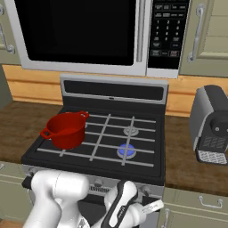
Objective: Turn off the front right burner of the stove.
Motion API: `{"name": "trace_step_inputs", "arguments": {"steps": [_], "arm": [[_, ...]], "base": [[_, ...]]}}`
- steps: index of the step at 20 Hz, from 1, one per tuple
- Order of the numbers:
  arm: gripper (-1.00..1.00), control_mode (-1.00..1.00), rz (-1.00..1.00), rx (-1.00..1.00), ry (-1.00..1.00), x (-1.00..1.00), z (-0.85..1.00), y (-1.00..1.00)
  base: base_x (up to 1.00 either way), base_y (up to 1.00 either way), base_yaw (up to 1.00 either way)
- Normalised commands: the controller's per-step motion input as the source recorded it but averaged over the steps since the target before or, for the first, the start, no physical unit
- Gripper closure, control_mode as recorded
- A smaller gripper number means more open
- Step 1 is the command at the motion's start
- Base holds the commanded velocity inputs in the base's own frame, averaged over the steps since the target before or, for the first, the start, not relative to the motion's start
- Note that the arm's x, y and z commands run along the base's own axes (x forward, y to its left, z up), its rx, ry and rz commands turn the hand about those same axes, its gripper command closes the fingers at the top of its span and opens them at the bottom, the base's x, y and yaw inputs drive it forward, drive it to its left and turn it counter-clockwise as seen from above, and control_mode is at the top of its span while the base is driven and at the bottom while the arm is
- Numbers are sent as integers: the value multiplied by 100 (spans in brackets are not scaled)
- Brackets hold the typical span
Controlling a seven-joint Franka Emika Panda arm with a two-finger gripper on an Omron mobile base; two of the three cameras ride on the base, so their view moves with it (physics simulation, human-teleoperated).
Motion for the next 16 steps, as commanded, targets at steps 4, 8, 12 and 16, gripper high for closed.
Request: {"name": "trace_step_inputs", "arguments": {"steps": [4, 8, 12, 16], "arm": [[100, -100, -3, 2, 0, 6, 0, 0], [100, -100, 0, 0, 0, -4, 0, 0], [100, -100, -3, 1, -10, -31, 12, -13], [100, -100, -3, 5, -25, -66, 39, -38]], "base": [[0, 0, 0], [0, 0, 0], [0, 0, 0], [0, 0, 0]]}}
